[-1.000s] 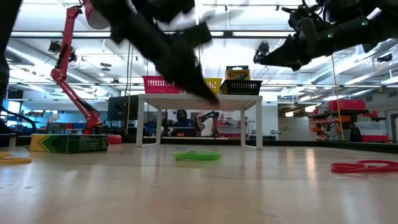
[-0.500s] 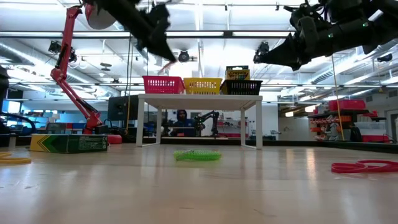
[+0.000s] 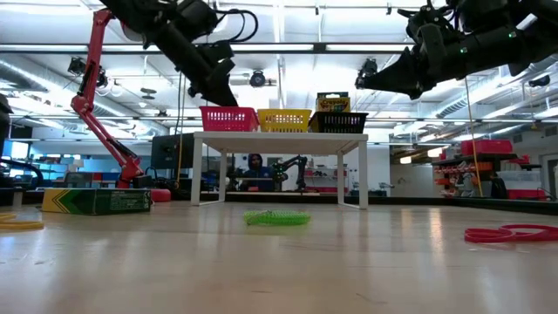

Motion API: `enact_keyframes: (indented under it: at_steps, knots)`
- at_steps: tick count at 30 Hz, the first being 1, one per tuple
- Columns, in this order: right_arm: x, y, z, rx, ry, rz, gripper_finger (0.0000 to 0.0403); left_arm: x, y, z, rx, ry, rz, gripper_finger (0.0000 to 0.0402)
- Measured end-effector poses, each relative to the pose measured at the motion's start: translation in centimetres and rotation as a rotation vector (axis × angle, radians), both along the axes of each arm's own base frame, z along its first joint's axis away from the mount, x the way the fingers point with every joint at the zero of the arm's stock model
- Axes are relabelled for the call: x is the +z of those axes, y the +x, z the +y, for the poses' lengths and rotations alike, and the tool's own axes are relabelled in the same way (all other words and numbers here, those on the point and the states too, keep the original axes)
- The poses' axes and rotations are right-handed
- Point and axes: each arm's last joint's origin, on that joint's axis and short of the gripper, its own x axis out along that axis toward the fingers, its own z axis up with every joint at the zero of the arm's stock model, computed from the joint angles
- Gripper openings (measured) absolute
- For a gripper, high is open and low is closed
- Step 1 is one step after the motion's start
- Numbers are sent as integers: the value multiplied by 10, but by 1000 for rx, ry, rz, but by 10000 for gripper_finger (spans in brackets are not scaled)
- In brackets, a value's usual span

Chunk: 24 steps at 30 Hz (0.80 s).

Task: Pick & Place Office Desk Supplies
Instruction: Put the orange rubber band into the red bin on the shelf, then put the black spring keychain into the yellow bin on the shelf

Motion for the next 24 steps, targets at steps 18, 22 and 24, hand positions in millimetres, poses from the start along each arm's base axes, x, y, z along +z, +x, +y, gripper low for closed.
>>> enact_keyframes:
  at_steps: [18,22,24]
  knots:
    - [0,0,1,18,3,-2,17,-8,-26,-86,-450,-14,-41,80]
    - [0,0,1,18,3,-2,11,-15,-43,-108,-441,-93,-80,46]
    - [0,0,1,18,3,-2,6,-23,-53,-113,-364,-182,-38,32]
